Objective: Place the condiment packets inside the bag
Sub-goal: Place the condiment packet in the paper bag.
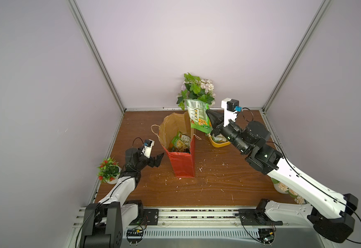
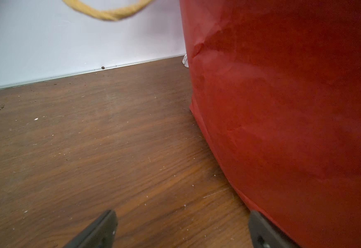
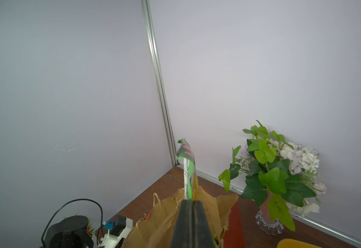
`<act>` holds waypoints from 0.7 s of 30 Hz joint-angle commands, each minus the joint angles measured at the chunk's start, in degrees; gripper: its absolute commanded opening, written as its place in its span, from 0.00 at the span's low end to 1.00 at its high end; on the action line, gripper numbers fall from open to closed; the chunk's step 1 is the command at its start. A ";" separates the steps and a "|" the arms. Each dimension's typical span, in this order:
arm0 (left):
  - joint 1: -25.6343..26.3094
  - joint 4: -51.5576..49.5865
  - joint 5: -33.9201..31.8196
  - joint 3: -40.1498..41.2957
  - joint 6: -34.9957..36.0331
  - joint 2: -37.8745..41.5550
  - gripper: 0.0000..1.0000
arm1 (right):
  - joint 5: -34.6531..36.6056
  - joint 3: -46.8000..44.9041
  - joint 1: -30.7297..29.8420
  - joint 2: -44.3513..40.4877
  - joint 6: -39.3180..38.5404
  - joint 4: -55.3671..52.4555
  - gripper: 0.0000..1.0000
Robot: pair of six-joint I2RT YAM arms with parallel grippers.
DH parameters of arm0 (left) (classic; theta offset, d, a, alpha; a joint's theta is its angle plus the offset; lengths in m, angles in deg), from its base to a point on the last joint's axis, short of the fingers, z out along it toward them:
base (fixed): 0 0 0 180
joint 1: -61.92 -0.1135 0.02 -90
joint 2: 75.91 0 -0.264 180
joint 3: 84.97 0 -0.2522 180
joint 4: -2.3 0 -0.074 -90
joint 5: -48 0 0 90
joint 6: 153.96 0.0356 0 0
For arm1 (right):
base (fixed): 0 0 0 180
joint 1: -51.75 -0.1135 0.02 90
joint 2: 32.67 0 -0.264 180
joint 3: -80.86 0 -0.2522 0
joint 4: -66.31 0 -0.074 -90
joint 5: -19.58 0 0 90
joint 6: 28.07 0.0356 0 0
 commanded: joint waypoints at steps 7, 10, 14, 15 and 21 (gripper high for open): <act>-5.11 1.28 2.30 -1.33 -3.78 -1.22 0.98 | -4.23 8.51 -3.36 11.86 2.29 2.33 0.00; -8.65 2.10 5.02 -2.53 -6.49 -2.82 0.98 | -4.02 8.45 -3.41 13.85 2.44 2.66 0.00; -9.89 2.95 5.34 -2.80 -7.42 -3.91 0.98 | -3.47 7.54 -3.40 15.24 2.55 2.99 0.00; -9.87 2.93 5.55 -2.64 -7.37 -3.83 0.98 | -3.26 7.24 -3.36 15.44 2.57 3.01 0.00; -9.83 3.69 7.28 -1.26 -6.65 -1.86 0.98 | -0.41 6.42 -3.32 15.61 2.25 2.56 0.00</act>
